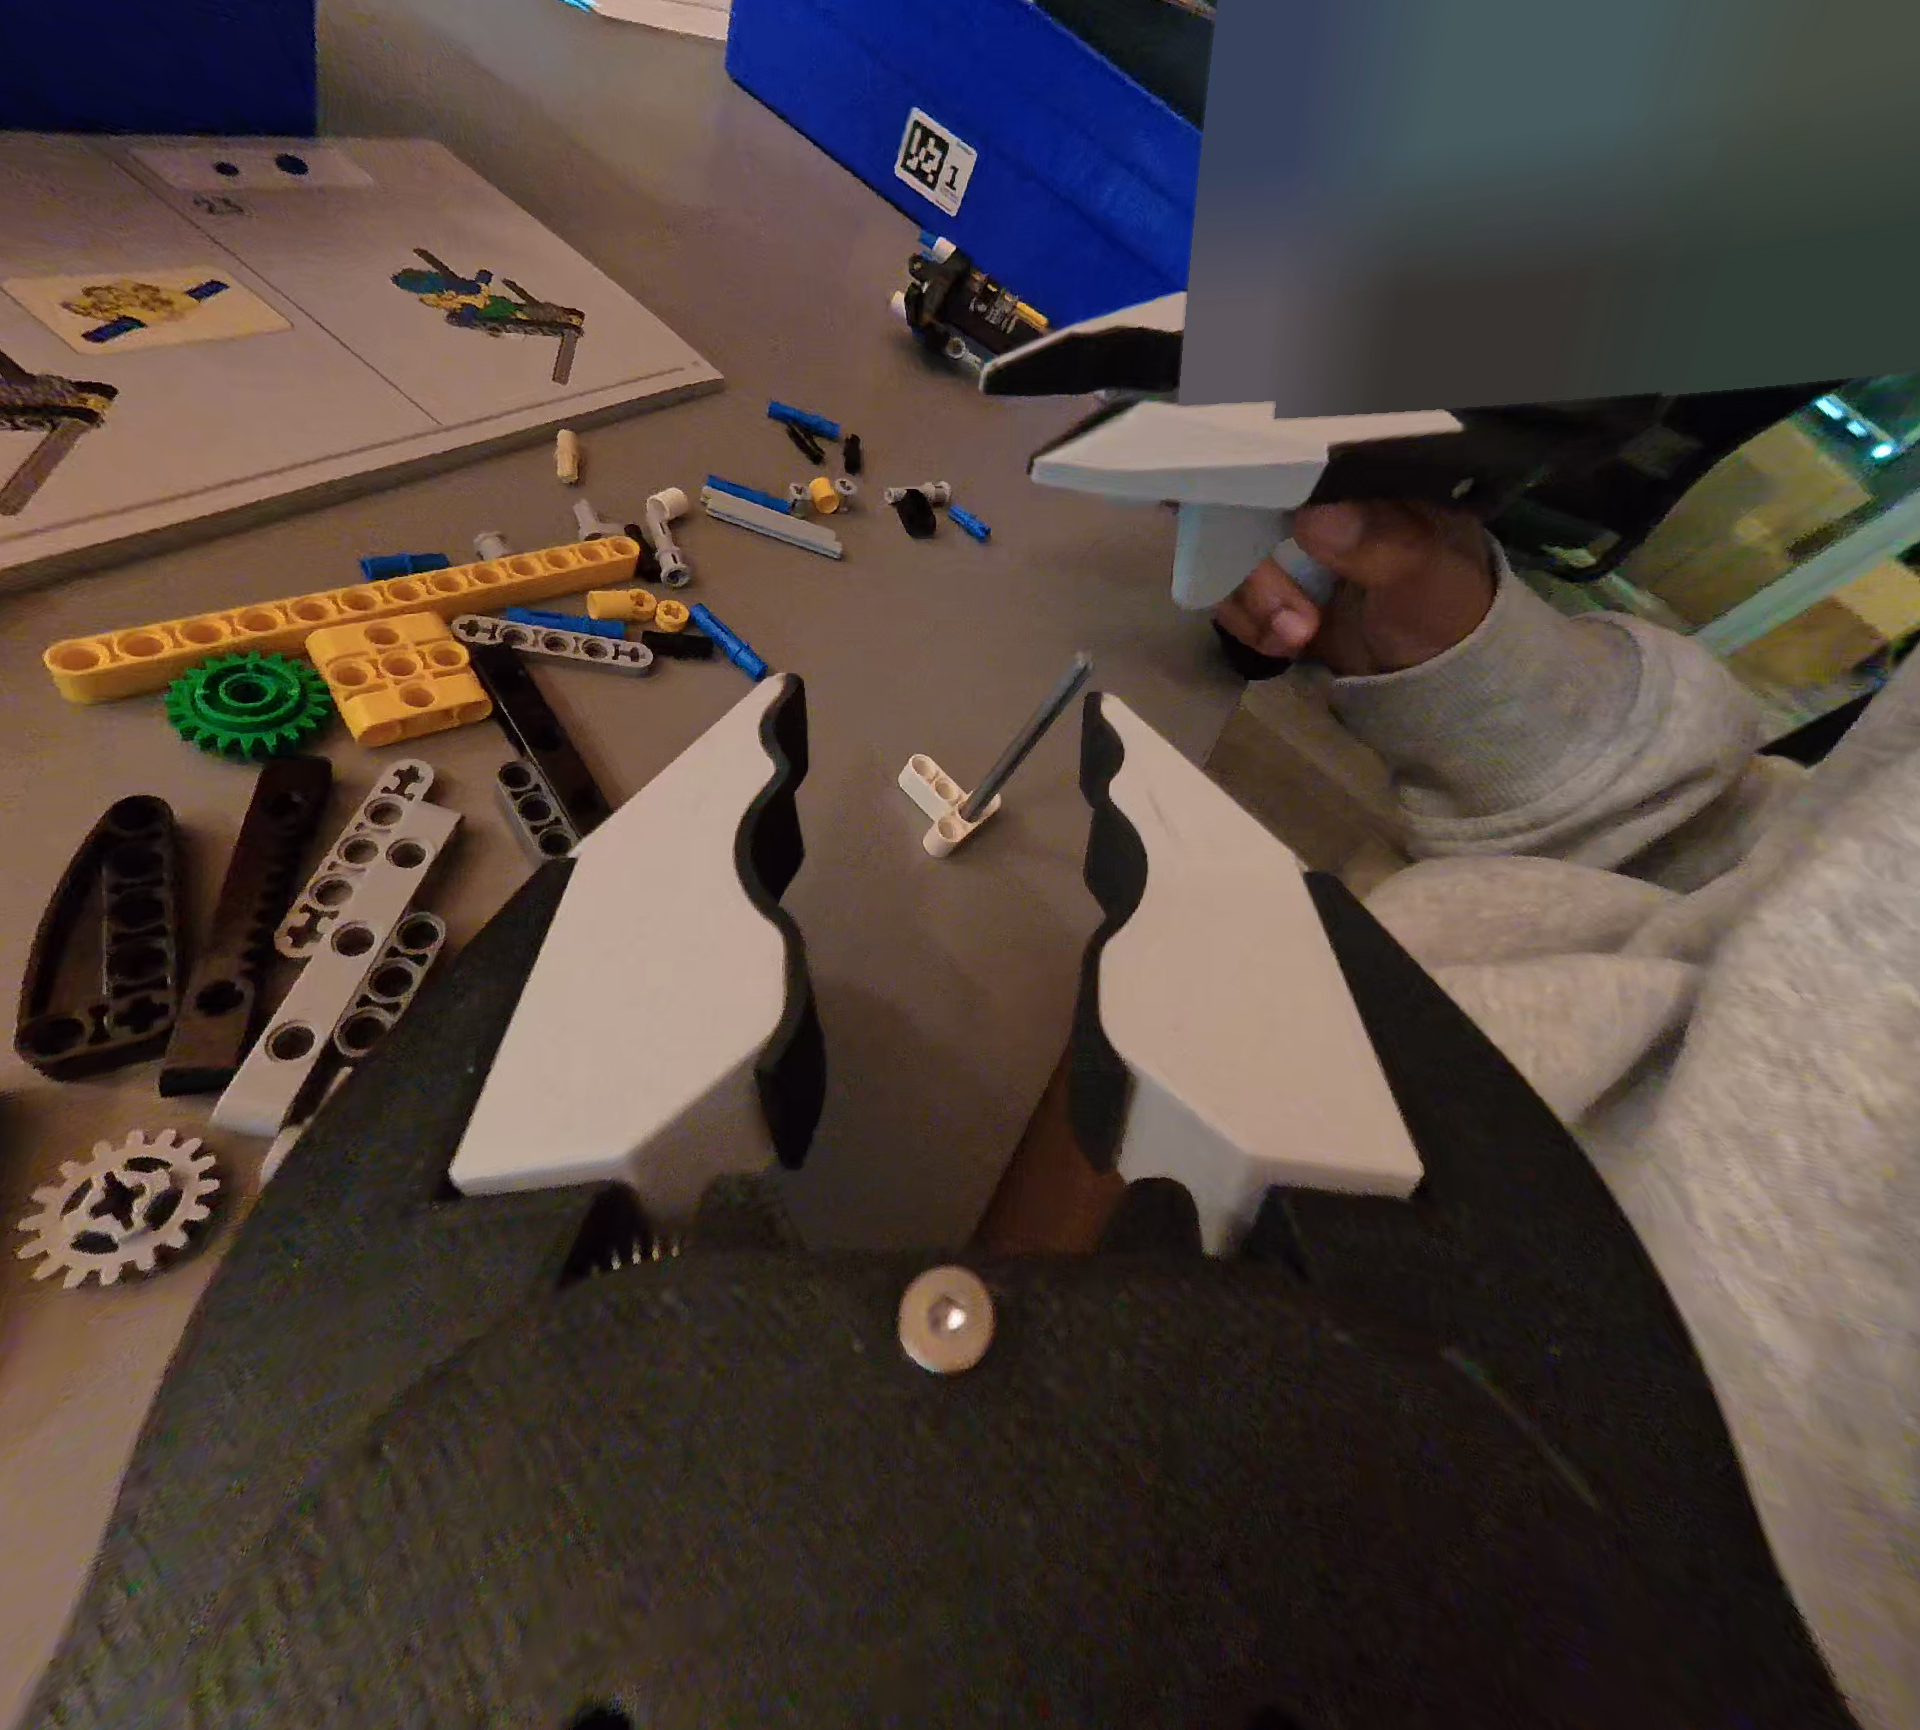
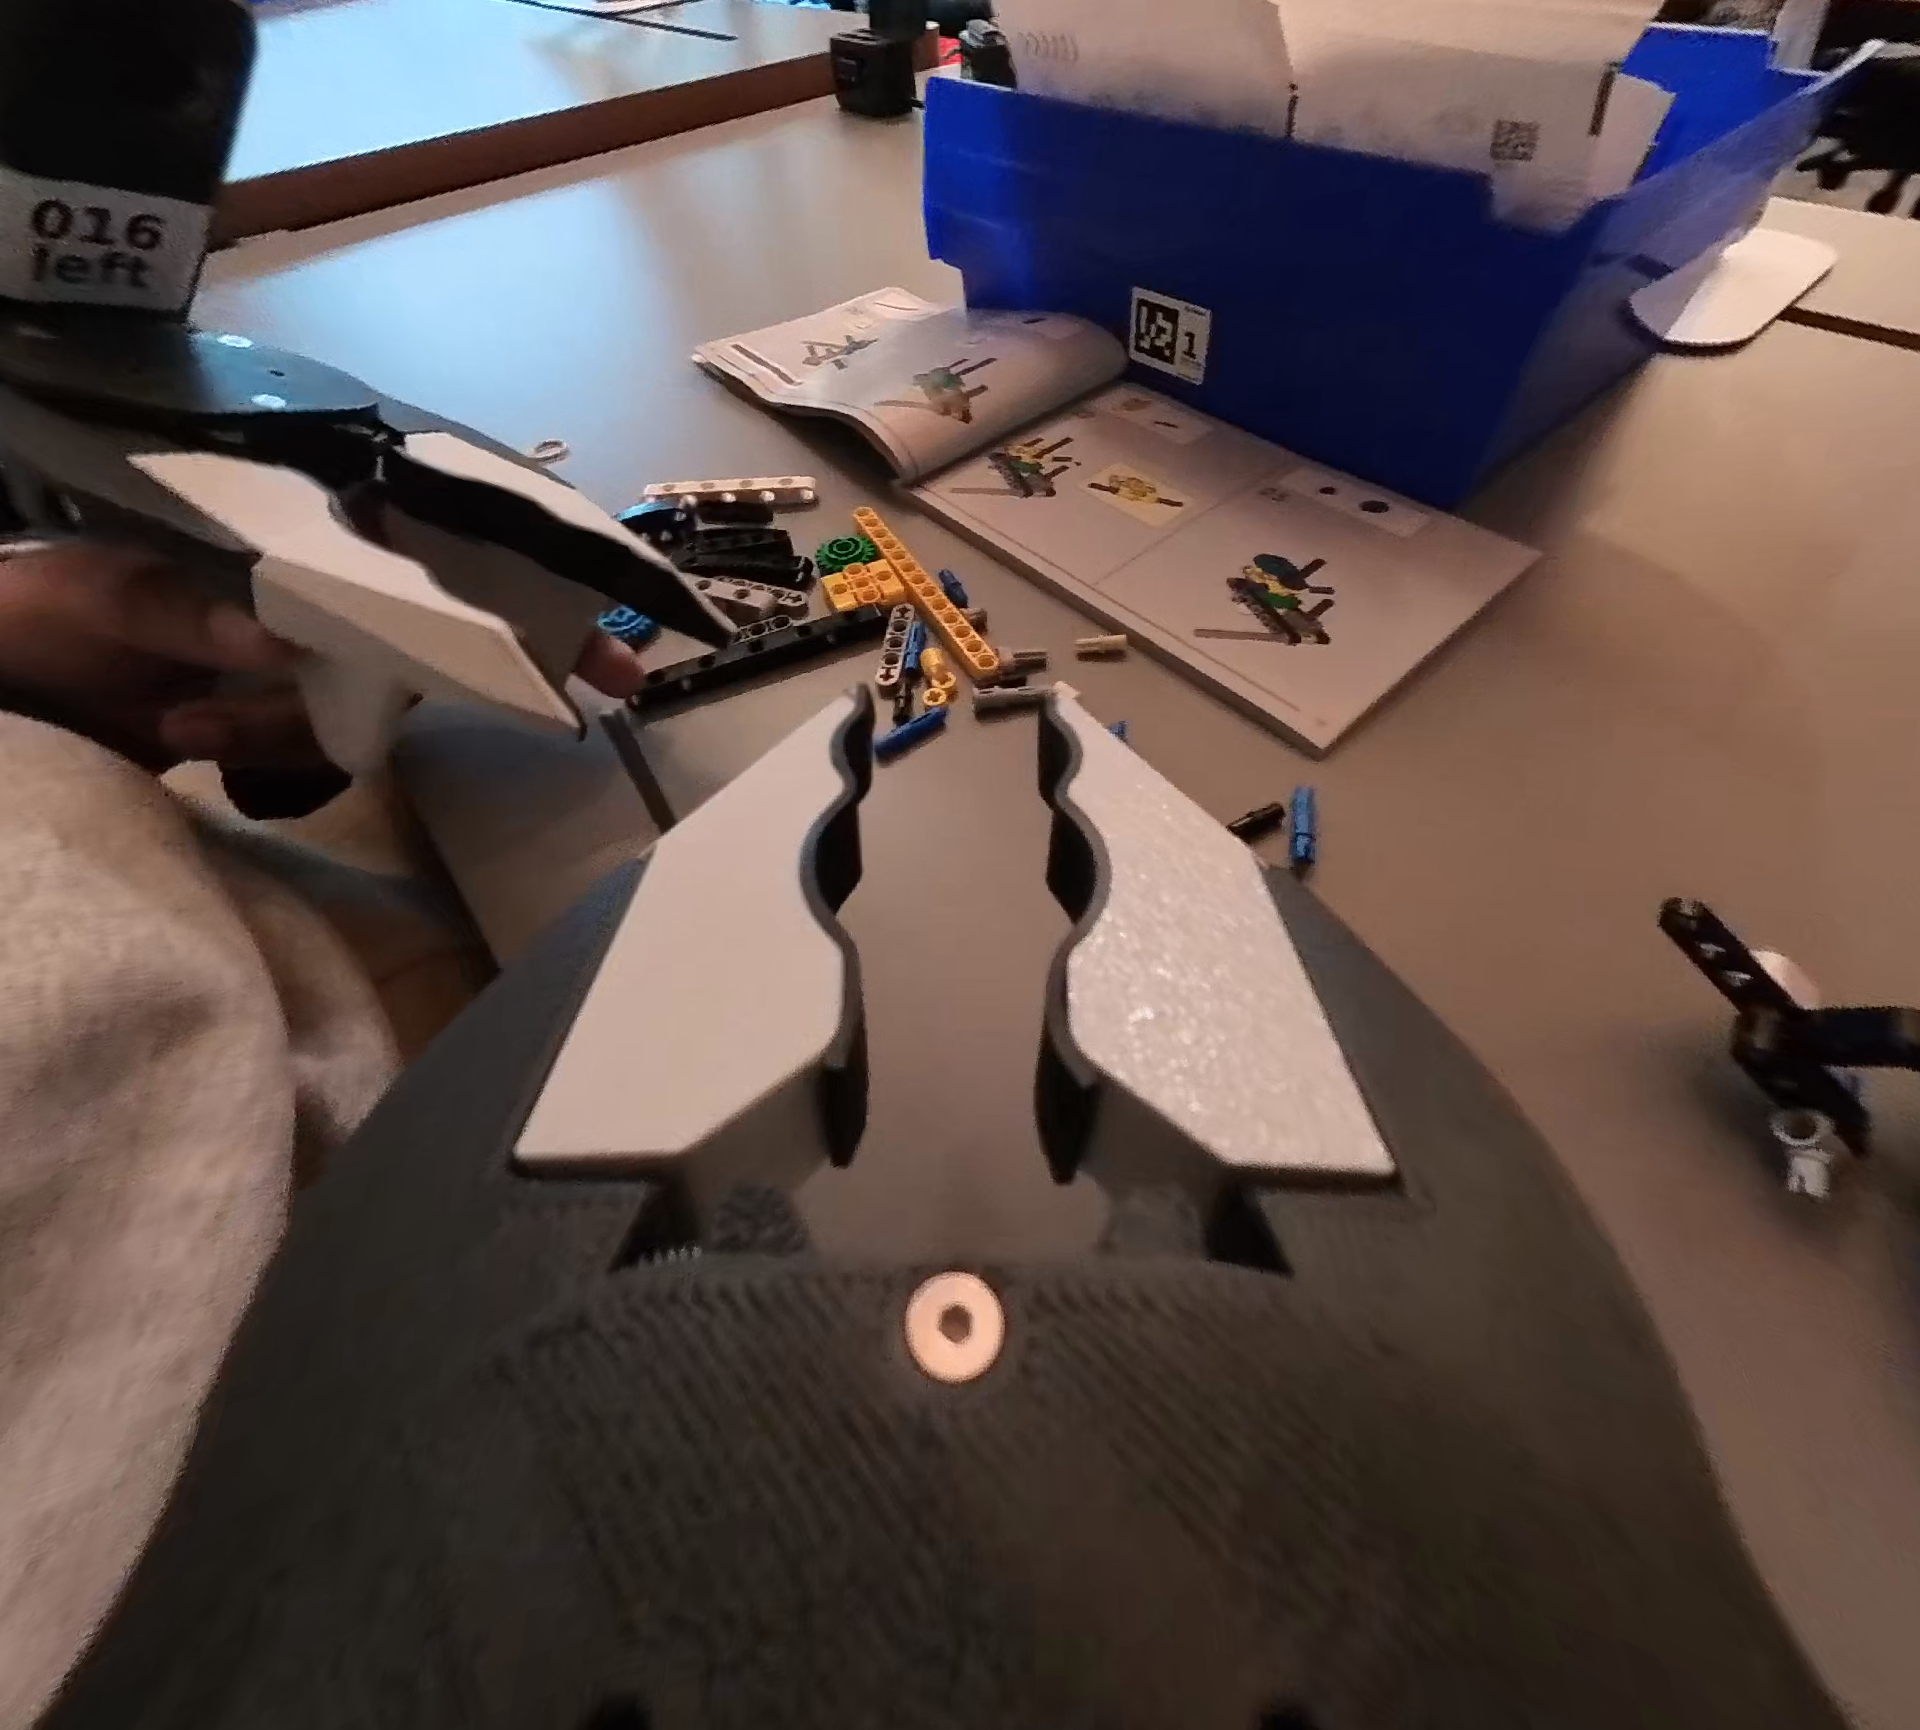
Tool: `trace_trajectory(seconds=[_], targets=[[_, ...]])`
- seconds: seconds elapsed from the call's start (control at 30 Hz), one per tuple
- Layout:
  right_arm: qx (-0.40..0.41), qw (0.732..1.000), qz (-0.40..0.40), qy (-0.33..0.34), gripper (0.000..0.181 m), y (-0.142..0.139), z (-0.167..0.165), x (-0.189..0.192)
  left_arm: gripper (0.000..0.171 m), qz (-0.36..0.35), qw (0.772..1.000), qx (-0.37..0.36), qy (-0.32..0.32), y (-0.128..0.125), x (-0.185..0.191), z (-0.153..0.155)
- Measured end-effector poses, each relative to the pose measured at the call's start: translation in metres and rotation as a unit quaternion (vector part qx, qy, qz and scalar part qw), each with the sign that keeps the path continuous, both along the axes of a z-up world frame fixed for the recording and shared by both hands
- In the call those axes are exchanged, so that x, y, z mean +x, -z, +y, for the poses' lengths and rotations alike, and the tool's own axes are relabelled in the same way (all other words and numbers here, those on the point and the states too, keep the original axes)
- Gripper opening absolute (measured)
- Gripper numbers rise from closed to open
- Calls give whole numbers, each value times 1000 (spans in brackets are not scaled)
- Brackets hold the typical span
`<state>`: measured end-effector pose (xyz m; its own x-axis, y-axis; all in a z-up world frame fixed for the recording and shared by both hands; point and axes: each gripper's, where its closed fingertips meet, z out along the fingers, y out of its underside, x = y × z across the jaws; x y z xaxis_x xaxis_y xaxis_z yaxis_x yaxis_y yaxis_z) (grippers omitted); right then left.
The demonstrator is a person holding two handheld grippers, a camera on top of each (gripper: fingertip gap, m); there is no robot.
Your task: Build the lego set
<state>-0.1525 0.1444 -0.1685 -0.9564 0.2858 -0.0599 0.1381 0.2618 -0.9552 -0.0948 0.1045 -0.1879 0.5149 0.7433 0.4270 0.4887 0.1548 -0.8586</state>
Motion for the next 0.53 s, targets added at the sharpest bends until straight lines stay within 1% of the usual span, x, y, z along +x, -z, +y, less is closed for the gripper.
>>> trace_trajectory(seconds=[0.13,0.27,0.43,0.53], targets=[[-7,999,-32,13,26,1,1,-9,50,0,1000,-20,0,5,-1,2],[-10,998,-49,22,25,2,2,-15,48,-2,1000,-13,-3,4,-2,0],[28,998,-53,29,27,14,-3,-17,42,-5,1000,14,1,1,-2,-1],[52,996,-59,33,27,22,-5,-18,41,-4,1000,19,2,0,-1,-1]])
